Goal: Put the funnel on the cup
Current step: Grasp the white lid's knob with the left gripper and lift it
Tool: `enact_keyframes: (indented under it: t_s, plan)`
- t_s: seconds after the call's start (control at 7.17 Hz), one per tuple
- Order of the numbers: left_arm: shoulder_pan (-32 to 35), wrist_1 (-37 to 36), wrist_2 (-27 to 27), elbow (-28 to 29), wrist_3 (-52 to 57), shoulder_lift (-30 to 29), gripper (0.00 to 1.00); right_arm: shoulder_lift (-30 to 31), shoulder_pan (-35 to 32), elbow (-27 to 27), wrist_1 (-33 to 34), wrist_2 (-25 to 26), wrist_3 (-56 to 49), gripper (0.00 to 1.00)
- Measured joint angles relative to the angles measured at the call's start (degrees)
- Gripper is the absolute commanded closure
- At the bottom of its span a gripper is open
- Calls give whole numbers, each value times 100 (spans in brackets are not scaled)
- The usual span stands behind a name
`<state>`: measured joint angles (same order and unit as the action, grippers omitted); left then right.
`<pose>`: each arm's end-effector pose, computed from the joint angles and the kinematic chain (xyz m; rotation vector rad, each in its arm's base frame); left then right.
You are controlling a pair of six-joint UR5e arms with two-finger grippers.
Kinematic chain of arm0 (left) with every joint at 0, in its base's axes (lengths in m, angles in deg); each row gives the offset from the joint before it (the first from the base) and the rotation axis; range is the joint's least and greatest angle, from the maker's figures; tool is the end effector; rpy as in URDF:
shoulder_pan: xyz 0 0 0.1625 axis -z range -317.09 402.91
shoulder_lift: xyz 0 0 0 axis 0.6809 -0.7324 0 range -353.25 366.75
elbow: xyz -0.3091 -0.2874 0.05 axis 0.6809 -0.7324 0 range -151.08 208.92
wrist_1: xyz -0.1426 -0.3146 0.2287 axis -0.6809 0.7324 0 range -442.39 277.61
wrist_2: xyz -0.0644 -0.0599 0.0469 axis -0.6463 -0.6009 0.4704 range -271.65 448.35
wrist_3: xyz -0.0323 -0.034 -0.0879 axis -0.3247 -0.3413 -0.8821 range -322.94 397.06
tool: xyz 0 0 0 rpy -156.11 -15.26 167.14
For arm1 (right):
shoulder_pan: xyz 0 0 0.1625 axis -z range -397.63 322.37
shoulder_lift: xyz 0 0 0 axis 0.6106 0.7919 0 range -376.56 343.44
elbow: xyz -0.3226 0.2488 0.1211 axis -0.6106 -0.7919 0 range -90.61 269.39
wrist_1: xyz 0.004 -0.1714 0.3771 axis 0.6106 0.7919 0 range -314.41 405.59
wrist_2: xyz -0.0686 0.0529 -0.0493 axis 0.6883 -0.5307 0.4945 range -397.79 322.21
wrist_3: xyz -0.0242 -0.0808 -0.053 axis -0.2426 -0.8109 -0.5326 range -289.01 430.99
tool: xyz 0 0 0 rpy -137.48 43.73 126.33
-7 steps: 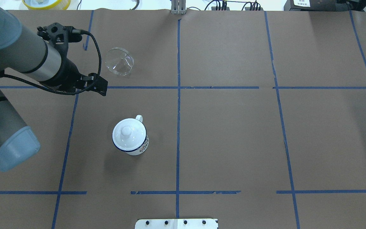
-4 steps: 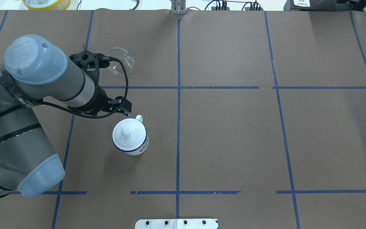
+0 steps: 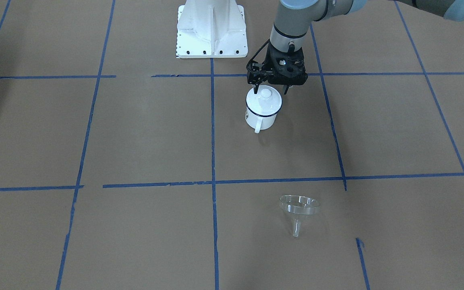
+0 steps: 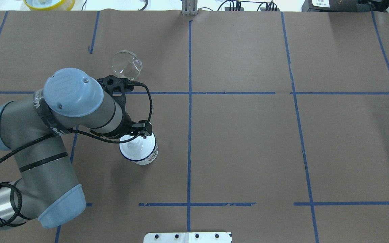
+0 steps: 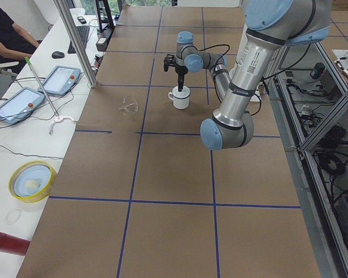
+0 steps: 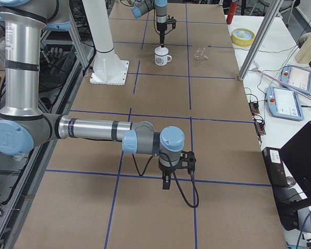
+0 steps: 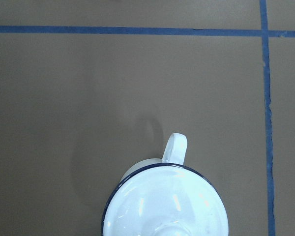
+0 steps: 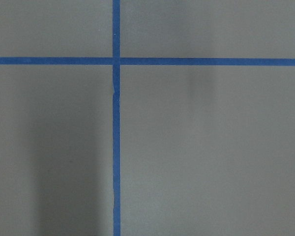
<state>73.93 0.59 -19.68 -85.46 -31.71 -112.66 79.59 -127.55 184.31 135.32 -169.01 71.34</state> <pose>0.4423 -0.3856 0.2086 0.0897 0.8569 -0.0317 0.0669 -0.4451 0.6701 -0.0187 -0.7193 0.0105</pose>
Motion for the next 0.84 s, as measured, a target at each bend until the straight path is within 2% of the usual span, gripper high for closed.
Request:
enact_keyframes:
  t_s: [0.42, 0.56, 0.7, 0.84]
  plan:
    - [-16, 12, 26, 128, -13, -38, 34, 0, 0, 0, 0, 0, 0, 0]
    - [-16, 15, 27, 161, -14, -45, 40, 0, 0, 0, 0, 0, 0, 0]
    - [-16, 15, 25, 182, -12, -58, 55, 0, 0, 0, 0, 0, 0, 0]
    - [-16, 16, 19, 186, -10, -75, 74, 0, 0, 0, 0, 0, 0, 0]
